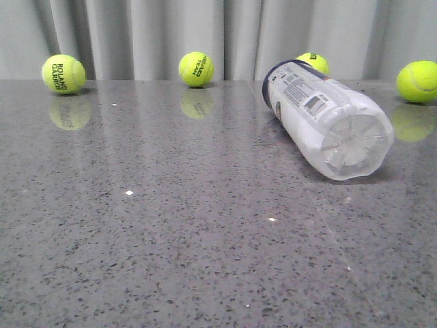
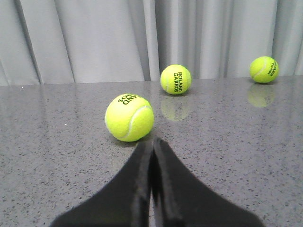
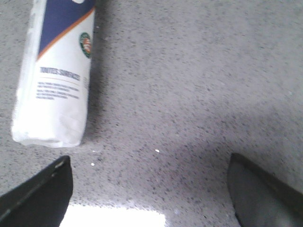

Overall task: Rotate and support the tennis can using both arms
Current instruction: 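Lower the right gripper onto the lying tennis can and grasp it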

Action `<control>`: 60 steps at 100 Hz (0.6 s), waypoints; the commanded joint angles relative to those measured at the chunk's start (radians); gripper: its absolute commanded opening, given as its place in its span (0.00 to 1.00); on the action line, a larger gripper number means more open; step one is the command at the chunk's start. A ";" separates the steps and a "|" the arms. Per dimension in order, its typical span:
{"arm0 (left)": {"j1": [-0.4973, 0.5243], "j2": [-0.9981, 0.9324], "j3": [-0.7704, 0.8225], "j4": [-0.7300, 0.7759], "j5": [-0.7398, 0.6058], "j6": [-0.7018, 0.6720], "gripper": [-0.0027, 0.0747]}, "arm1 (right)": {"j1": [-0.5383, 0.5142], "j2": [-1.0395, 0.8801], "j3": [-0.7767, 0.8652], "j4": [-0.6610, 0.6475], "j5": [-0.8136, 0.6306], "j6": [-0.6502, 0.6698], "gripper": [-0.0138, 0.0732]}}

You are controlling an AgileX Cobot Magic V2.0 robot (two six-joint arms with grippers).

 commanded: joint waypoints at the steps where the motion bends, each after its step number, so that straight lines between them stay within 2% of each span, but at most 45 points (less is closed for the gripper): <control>1: -0.002 -0.033 0.045 -0.002 -0.076 -0.005 0.01 | 0.032 0.055 -0.087 0.016 -0.028 -0.002 0.91; 33: -0.002 -0.033 0.045 -0.002 -0.076 -0.005 0.01 | 0.155 0.343 -0.327 0.064 0.024 0.001 0.91; 60: -0.002 -0.033 0.045 -0.002 -0.076 -0.005 0.01 | 0.201 0.599 -0.540 0.095 0.090 0.040 0.91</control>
